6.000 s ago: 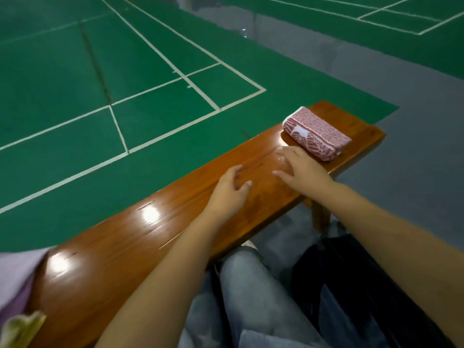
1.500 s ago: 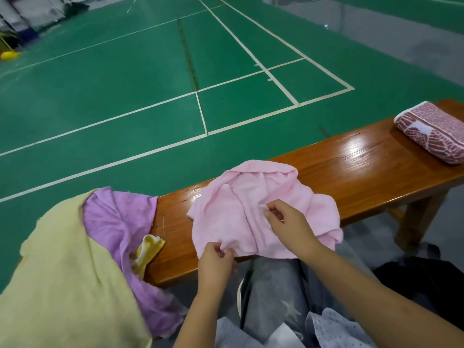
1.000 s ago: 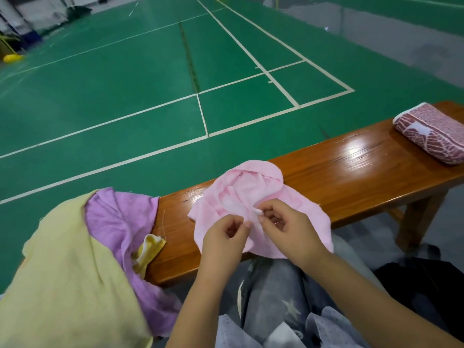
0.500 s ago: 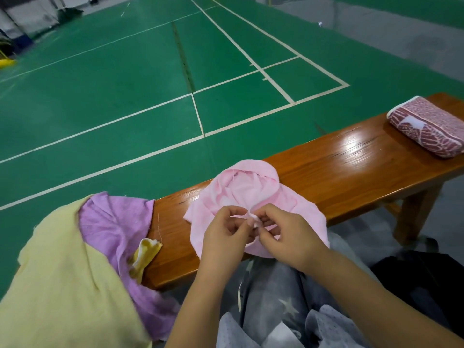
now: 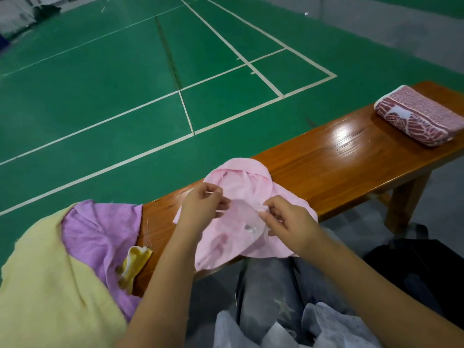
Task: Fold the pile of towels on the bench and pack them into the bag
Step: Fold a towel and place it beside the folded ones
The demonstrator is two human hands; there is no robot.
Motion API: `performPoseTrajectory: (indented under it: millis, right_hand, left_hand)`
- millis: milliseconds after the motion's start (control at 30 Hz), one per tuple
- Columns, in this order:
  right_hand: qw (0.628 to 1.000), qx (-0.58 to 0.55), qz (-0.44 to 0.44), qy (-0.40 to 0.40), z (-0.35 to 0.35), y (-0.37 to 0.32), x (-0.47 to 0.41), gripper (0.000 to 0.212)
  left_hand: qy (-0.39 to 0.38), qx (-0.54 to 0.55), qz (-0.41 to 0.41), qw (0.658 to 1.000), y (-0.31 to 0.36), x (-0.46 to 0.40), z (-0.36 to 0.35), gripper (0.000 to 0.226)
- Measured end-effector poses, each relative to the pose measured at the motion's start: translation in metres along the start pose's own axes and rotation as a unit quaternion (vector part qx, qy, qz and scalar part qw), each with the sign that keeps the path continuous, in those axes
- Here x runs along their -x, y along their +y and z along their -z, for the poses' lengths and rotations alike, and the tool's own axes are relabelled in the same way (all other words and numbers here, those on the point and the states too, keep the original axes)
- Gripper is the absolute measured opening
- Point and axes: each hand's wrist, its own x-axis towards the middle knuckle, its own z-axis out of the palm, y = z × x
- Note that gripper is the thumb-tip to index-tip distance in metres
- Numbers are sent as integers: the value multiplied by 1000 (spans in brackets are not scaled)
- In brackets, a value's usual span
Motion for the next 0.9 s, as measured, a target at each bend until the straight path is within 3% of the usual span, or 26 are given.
performPoseTrajectory:
  millis: [100, 200, 633, 833, 900]
  right_hand:
    - [1000, -6, -13, 22, 2, 13, 4, 23]
    - [998, -26, -19, 45, 8, 22, 8, 22]
    - [983, 30, -85, 159, 15, 52, 3, 16]
    - [982, 40, -125, 137, 12, 56, 2, 18]
    - [980, 39, -134, 139, 13, 57, 2, 18]
  left_hand:
    - [53, -181, -22, 982, -19, -50, 1, 25]
    - [-21, -253, -20, 967, -41, -73, -9, 38]
    - [-68, -317, -8, 946, -69, -8, -9, 30]
    - [53, -361, -52, 930, -66, -24, 15, 30]
    - [54, -361, -66, 929, -65, -36, 15, 35]
